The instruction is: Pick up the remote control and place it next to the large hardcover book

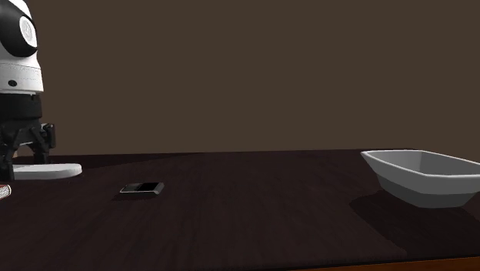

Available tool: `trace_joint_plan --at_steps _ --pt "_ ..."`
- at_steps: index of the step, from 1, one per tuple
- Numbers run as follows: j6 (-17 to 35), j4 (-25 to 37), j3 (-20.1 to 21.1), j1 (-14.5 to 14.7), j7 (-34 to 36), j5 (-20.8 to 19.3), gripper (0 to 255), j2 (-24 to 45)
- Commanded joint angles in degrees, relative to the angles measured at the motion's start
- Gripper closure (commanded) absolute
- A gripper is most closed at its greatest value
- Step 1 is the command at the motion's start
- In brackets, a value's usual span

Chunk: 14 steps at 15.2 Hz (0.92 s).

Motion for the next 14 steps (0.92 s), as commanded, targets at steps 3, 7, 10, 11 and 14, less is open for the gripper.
trace_joint_plan --at_steps 3,7,10,11,14 --pt "-0.71 5.85 2.13 2.39 2.83 2.86 255 5.53" --pt "-1.02 10.9 3.7 3.91 4.8 5.01 255 10.57" --pt "1.15 9.72 3.74 3.83 4.4 5.54 255 11.65" --pt "1.87 9.35 3.75 3.81 4.26 5.73 255 12.03" --pt "4.02 8.33 3.82 3.73 3.8 6.35 255 13.24"
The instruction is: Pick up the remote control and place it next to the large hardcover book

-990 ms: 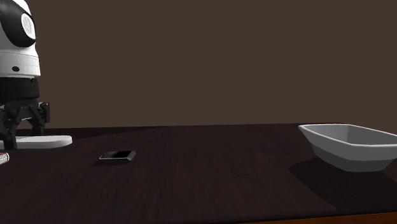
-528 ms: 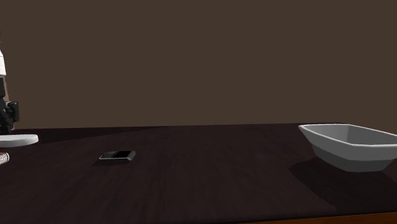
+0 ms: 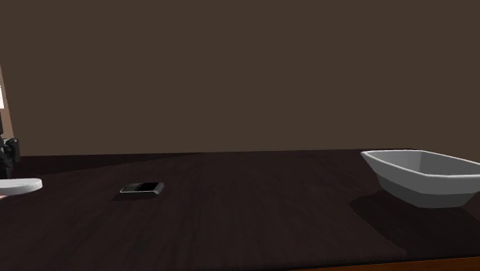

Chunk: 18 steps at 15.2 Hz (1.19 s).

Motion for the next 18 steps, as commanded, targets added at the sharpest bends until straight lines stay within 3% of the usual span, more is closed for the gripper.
trace_joint_plan --at_steps 1,9,16,17,18 --pt "1.44 -0.57 0.06 -0.06 -0.33 0.46 255 0.89" --pt "7.08 -2.66 0.49 -0.42 -1.87 2.58 255 4.74" --pt "7.08 -2.67 0.48 -0.41 -1.87 2.58 255 4.74" --pt "7.08 -2.68 0.47 -0.41 -1.87 2.57 0 4.72" --pt "7.05 -2.6 0.49 -0.39 -1.84 2.59 0 4.77"
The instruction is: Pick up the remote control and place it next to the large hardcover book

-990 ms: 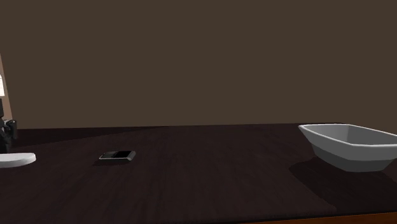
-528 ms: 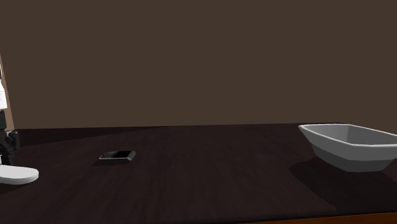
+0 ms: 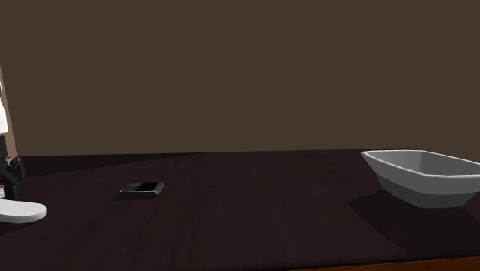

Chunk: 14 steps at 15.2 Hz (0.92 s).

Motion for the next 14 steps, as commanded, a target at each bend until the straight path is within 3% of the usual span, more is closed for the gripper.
trace_joint_plan --at_steps 1,4,8,14 --pt "0.03 0.0 0.01 0.01 0.01 0.01 0 0.08" --pt "0.06 -0.08 -0.01 -0.01 -0.02 -0.01 0 0.03" --pt "-6.6 2.56 -0.58 0.37 1.61 -2.38 0 -4.32" --pt "-6.6 2.56 -0.56 0.36 1.61 -2.38 0 -4.32"
